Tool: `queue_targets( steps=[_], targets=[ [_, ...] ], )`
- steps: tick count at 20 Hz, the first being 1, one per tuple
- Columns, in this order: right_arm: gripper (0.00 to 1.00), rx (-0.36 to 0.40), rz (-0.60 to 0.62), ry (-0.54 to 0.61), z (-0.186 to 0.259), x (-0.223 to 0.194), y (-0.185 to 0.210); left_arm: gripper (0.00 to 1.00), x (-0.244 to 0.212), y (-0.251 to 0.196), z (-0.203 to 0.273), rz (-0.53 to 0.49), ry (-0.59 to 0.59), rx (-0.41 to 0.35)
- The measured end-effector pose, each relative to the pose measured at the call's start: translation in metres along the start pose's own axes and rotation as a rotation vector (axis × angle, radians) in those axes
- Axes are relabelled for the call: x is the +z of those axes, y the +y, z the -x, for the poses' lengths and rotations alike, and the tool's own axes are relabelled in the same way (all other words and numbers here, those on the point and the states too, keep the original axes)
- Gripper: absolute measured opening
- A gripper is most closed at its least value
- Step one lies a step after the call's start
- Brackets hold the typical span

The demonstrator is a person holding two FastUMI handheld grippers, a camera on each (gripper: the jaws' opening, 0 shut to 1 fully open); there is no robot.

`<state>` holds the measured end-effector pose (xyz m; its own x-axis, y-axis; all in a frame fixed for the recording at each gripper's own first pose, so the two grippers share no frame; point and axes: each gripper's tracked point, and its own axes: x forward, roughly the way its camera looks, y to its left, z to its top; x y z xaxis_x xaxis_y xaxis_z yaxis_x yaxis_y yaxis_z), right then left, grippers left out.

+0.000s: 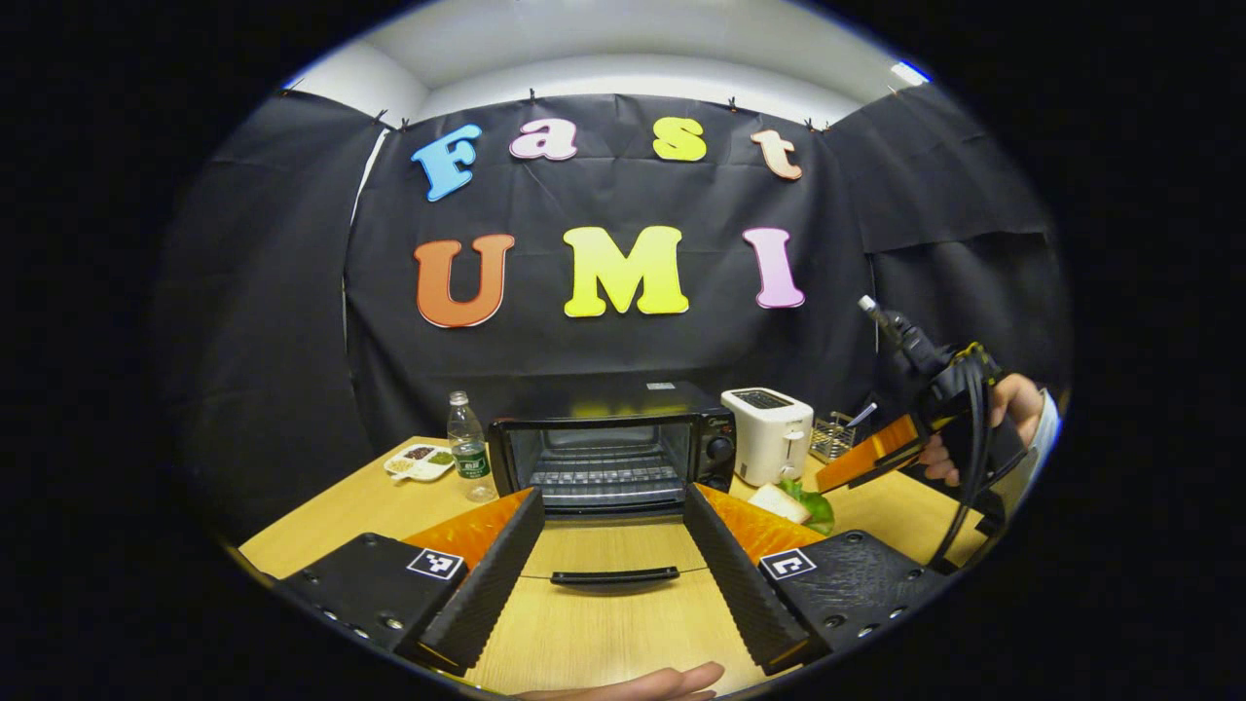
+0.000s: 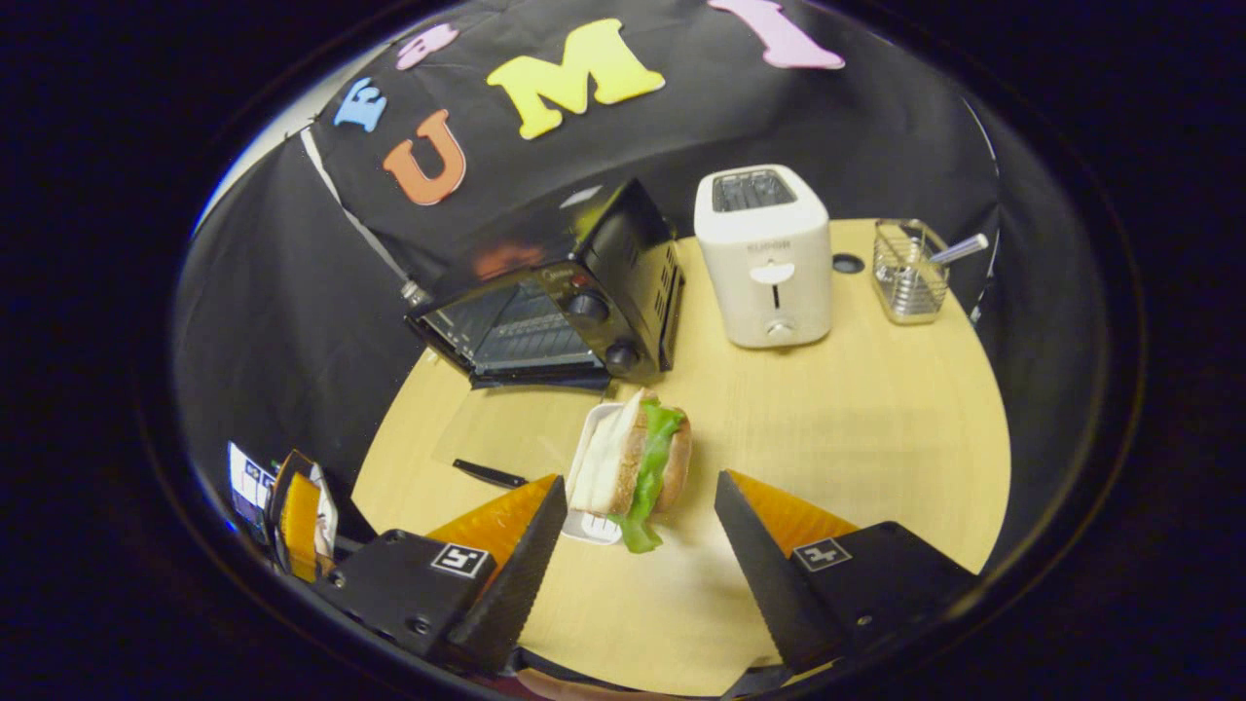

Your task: Open the electric oven with the left hand, put the food in, and close the electric oven.

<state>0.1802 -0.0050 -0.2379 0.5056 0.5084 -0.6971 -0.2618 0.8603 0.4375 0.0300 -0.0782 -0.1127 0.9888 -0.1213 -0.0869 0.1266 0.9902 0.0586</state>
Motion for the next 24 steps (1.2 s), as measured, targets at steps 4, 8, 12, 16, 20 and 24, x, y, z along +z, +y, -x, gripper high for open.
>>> queue_targets(
  steps=[4,8,12,16,20,24],
  targets=[
    [0.85,0.091,0.002,0.099,-0.025,0.006,-0.001,0.95,0.0,0.024,0.008,-0.018,-0.001,0.067],
    [0.85,0.12,0.013,0.161,-0.05,0.013,-0.016,0.95,-0.006,0.029,0.011,0.039,0.04,0.08],
    [0.77,0.234,-0.105,0.227,-0.064,0.007,-0.008,0.95,-0.013,0.047,0.024,0.022,0.063,0.134],
    [0.66,0.301,-0.204,0.278,-0.069,-0.006,0.008,0.95,-0.022,0.055,0.026,0.019,0.094,0.162],
    [0.44,0.269,-0.262,0.239,-0.061,-0.007,0.009,0.86,-0.026,0.054,0.029,0.043,0.101,0.147],
    [0.42,0.245,-0.29,0.168,-0.041,-0.006,0.017,0.95,-0.032,0.054,0.03,0.068,0.095,0.115]
  ],
)
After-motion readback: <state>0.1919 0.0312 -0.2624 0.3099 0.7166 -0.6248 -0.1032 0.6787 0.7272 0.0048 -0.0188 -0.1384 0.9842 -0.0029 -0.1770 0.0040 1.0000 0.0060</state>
